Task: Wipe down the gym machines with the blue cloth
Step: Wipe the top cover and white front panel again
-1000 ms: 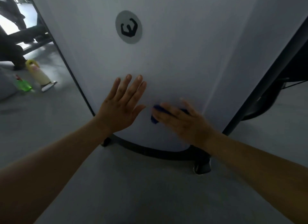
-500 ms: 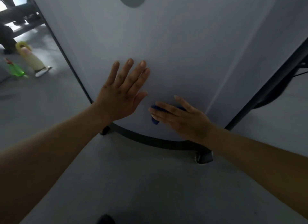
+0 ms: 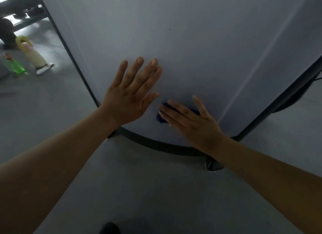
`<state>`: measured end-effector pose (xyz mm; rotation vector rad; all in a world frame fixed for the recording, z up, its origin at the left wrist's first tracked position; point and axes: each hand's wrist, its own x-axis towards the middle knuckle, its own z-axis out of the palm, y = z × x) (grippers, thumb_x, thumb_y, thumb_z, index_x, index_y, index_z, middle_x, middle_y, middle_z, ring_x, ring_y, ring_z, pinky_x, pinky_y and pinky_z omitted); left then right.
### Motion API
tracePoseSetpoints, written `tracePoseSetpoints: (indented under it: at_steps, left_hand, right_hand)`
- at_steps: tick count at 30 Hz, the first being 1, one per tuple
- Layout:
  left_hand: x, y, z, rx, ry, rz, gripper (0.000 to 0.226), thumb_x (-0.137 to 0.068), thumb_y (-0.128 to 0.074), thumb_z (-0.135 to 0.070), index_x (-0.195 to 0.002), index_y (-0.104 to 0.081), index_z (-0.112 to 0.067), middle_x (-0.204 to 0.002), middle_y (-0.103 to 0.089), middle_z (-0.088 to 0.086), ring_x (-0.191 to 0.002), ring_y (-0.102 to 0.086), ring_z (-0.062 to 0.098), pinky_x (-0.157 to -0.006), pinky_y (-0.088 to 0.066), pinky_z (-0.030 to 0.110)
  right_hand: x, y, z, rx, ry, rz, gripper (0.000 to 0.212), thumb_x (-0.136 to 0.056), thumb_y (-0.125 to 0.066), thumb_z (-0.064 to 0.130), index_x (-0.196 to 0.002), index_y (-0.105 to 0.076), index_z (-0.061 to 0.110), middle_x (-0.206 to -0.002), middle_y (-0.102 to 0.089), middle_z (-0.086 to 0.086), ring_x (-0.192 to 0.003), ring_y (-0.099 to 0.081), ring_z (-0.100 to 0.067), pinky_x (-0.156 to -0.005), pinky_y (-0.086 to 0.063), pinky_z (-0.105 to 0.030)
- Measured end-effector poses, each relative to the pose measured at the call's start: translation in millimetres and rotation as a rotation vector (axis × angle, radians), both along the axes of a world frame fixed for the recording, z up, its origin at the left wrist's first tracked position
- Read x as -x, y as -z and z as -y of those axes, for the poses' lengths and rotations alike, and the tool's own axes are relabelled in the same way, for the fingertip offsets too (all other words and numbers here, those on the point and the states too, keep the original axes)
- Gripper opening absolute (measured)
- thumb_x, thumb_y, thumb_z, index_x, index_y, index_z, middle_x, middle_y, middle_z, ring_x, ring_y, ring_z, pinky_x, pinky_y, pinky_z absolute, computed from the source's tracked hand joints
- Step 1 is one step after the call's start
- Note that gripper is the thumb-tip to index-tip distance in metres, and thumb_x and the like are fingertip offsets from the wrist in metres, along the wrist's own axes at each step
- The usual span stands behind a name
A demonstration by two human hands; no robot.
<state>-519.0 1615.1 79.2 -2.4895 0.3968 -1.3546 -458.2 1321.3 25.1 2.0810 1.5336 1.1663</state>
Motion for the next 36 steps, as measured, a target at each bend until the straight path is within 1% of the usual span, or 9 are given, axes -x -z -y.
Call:
tracePoseSetpoints:
  at_steps: [2, 6, 10, 14, 17, 22, 27, 33, 36]
  left_hand:
    - [2.0, -3.5, -2.6, -0.001, 0.014, 0.004, 0.080, -0.113, -0.059, -0.044, -0.174, -0.017, -0.015, -0.178, -0.021, 0.008, -0.164, -0.024, 0.035, -0.134, -0.017, 0.056]
    - [3.4, -2.4, -15.0, -0.013, 0.019, 0.017, 0.080, -0.112, -0.063, -0.043, -0.174, -0.020, -0.016, -0.176, -0.027, 0.007, -0.164, -0.028, 0.030, -0.131, -0.026, 0.057]
    - [0.2, 8.8, -11.3, 0.028, 0.002, 0.007, 0.082, -0.112, -0.061, -0.041, -0.175, -0.014, -0.016, -0.177, -0.020, 0.006, -0.162, -0.027, 0.037, -0.131, -0.023, 0.062]
    - [-2.6, 8.2, -12.0, 0.030, 0.008, 0.000, 0.084, -0.113, -0.059, -0.040, -0.176, -0.008, -0.017, -0.180, -0.010, 0.001, -0.167, -0.016, 0.034, -0.132, -0.017, 0.062]
    - [-2.3, 9.5, -14.5, 0.014, 0.009, -0.008, 0.084, -0.113, -0.058, -0.042, -0.175, -0.007, -0.018, -0.179, -0.011, 0.000, -0.163, -0.024, 0.038, -0.133, -0.015, 0.061]
    - [-1.9, 9.6, -9.2, 0.037, 0.002, -0.051, 0.086, -0.115, -0.054, -0.039, -0.175, 0.004, -0.017, -0.176, -0.018, 0.011, -0.162, -0.014, 0.040, -0.133, -0.006, 0.062]
    - [5.9, 2.6, -12.6, 0.006, -0.010, -0.068, 0.082, -0.115, -0.054, -0.043, -0.175, -0.007, -0.015, -0.179, -0.021, 0.009, -0.162, -0.025, 0.039, -0.131, -0.019, 0.064]
    - [7.8, -0.1, -9.6, 0.011, -0.007, -0.062, 0.074, -0.115, -0.054, -0.043, -0.171, -0.018, -0.012, -0.175, -0.021, 0.010, -0.162, -0.027, 0.037, -0.129, -0.028, 0.066]
    - [6.6, 0.1, -6.0, 0.025, -0.012, -0.065, 0.075, -0.115, -0.054, -0.041, -0.171, -0.016, -0.011, -0.175, -0.020, 0.011, -0.162, -0.026, 0.038, -0.129, -0.027, 0.068]
  right_hand:
    - [-1.1, 16.8, -4.1, 0.012, -0.021, -0.024, 0.063, -0.113, -0.034, 0.009, -0.174, -0.018, 0.016, -0.181, -0.016, 0.001, -0.166, -0.021, -0.023, -0.134, 0.002, -0.059]
    - [-2.2, 61.1, -11.8, 0.345, -0.106, -0.094, 0.073, -0.106, -0.041, 0.002, -0.171, -0.009, 0.002, -0.182, -0.011, -0.008, -0.167, -0.015, -0.027, -0.134, 0.007, -0.053]
    - [4.4, 40.6, -28.5, 0.147, -0.092, -0.255, 0.064, -0.109, -0.027, 0.000, -0.172, -0.021, 0.010, -0.179, -0.024, -0.002, -0.166, -0.022, -0.021, -0.136, 0.001, -0.046]
    - [7.1, 68.0, -43.0, 0.208, -0.056, -0.305, 0.072, -0.108, -0.027, 0.001, -0.173, 0.000, 0.009, -0.182, -0.006, -0.005, -0.168, -0.011, -0.024, -0.134, 0.004, -0.045]
    - [6.3, 116.5, -58.1, 0.451, -0.083, -0.279, 0.069, -0.111, -0.029, 0.012, -0.169, 0.005, 0.001, -0.182, -0.003, -0.013, -0.168, -0.009, -0.032, -0.133, 0.008, -0.050]
    - [13.9, 103.9, -101.2, 0.578, -0.060, -0.078, 0.060, -0.116, -0.022, 0.027, -0.167, -0.010, -0.002, -0.181, -0.011, -0.013, -0.167, -0.006, -0.037, -0.129, 0.011, -0.060]
    - [19.7, 114.5, -132.1, 0.719, 0.055, 0.025, 0.063, -0.118, -0.025, 0.034, -0.171, -0.011, 0.003, -0.181, -0.003, -0.015, -0.166, 0.003, -0.044, -0.101, 0.042, -0.076]
    - [4.2, 128.6, -46.7, 0.763, 0.029, -0.034, 0.064, -0.113, -0.019, 0.022, -0.170, 0.000, -0.001, -0.180, 0.011, -0.015, -0.166, 0.007, -0.038, -0.127, 0.018, -0.052]
    - [3.7, 124.4, -61.4, 0.756, -0.028, -0.019, 0.065, -0.115, -0.025, 0.028, -0.170, -0.007, -0.002, -0.181, 0.003, -0.016, -0.166, 0.006, -0.042, -0.122, 0.028, -0.062]
